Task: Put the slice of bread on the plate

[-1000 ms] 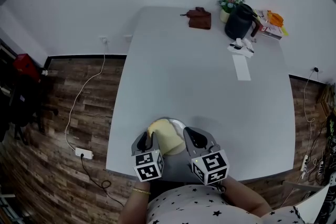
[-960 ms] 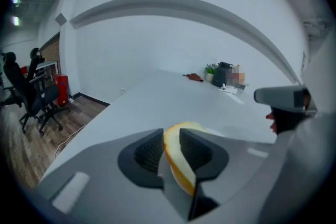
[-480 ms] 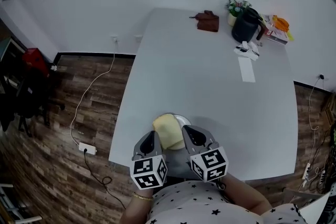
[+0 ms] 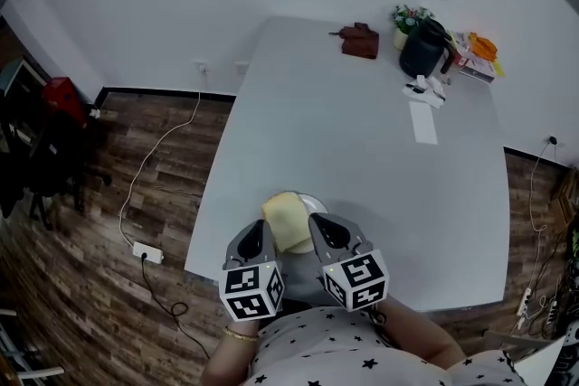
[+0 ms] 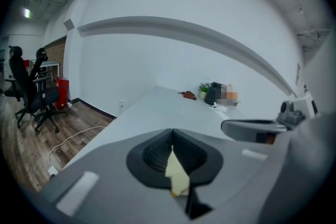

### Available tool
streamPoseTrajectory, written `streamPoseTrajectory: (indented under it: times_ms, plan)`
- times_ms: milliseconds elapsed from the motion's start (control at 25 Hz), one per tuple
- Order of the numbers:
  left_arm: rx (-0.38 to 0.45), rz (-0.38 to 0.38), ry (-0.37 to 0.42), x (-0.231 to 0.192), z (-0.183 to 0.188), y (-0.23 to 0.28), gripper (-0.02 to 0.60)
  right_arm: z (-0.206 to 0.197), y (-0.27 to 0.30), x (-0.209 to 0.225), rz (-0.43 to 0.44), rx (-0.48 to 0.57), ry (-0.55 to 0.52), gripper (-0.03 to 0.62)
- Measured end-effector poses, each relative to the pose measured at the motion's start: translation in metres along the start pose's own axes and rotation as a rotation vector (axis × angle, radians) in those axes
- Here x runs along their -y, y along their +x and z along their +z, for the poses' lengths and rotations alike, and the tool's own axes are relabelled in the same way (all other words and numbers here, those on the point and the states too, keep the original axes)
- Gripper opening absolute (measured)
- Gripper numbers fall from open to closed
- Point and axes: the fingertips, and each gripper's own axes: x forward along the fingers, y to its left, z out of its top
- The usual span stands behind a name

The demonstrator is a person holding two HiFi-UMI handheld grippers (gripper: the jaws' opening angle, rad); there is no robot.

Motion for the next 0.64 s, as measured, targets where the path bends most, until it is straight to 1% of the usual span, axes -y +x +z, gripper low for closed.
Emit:
streamPoseTrajectory:
  times_ms: [640]
  plan:
    - [0.011, -0.017, 0.010, -0.0015, 0.0079, 0.0017, 0.009, 0.0064, -0.0005, -0.0049, -0.005, 0.012, -0.027, -0.002]
